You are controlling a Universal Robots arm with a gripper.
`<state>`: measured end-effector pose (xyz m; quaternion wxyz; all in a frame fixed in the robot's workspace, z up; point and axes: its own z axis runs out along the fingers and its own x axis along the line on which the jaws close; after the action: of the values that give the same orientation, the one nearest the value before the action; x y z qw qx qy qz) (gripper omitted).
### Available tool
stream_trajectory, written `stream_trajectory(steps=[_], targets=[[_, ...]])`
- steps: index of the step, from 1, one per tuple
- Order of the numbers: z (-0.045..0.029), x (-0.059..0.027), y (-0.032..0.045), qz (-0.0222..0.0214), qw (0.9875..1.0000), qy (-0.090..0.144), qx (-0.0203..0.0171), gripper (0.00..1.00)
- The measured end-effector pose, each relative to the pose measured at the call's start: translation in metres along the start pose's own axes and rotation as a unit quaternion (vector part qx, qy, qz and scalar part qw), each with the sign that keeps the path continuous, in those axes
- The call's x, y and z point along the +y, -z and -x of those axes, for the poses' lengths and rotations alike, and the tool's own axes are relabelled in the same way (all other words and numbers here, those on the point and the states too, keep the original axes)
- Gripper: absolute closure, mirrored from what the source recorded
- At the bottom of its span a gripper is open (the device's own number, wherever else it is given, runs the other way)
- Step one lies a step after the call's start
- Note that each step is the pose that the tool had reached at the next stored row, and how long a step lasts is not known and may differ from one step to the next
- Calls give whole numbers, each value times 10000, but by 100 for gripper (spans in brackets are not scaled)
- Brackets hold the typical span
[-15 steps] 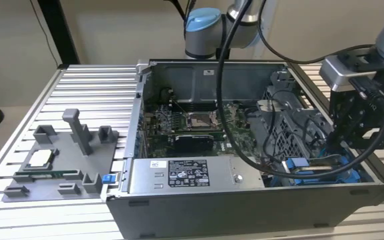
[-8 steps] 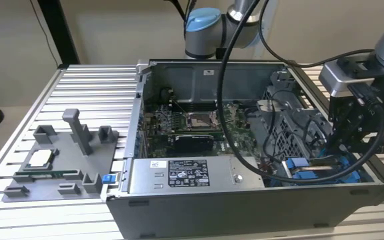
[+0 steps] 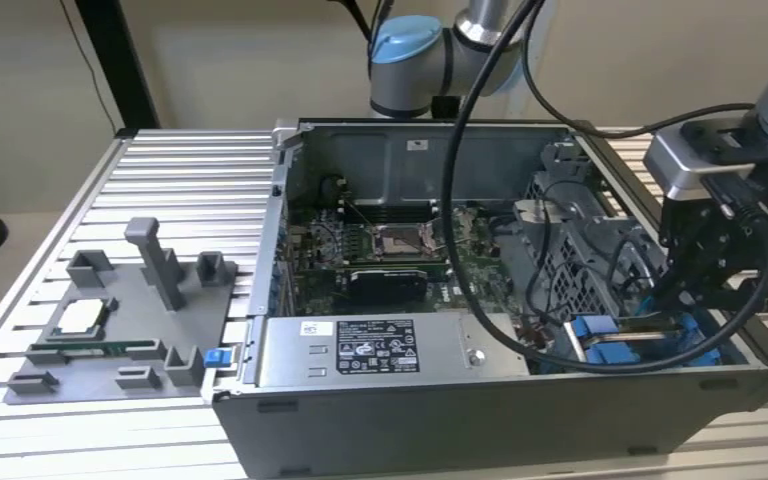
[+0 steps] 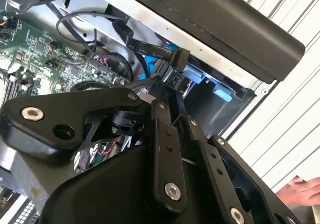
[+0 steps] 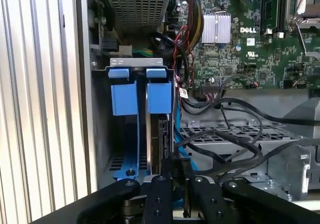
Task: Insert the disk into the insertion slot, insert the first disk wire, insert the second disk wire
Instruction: 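Insert the first disk wire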
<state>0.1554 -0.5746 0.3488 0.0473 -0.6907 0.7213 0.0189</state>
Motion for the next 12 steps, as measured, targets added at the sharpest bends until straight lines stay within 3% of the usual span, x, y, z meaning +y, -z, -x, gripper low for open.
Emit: stream_trajectory(steps=[2, 12], targets=[[-5, -31, -7, 14, 10000, -1, 0, 100], [-12, -6, -36, 11, 9999, -106, 5, 100]])
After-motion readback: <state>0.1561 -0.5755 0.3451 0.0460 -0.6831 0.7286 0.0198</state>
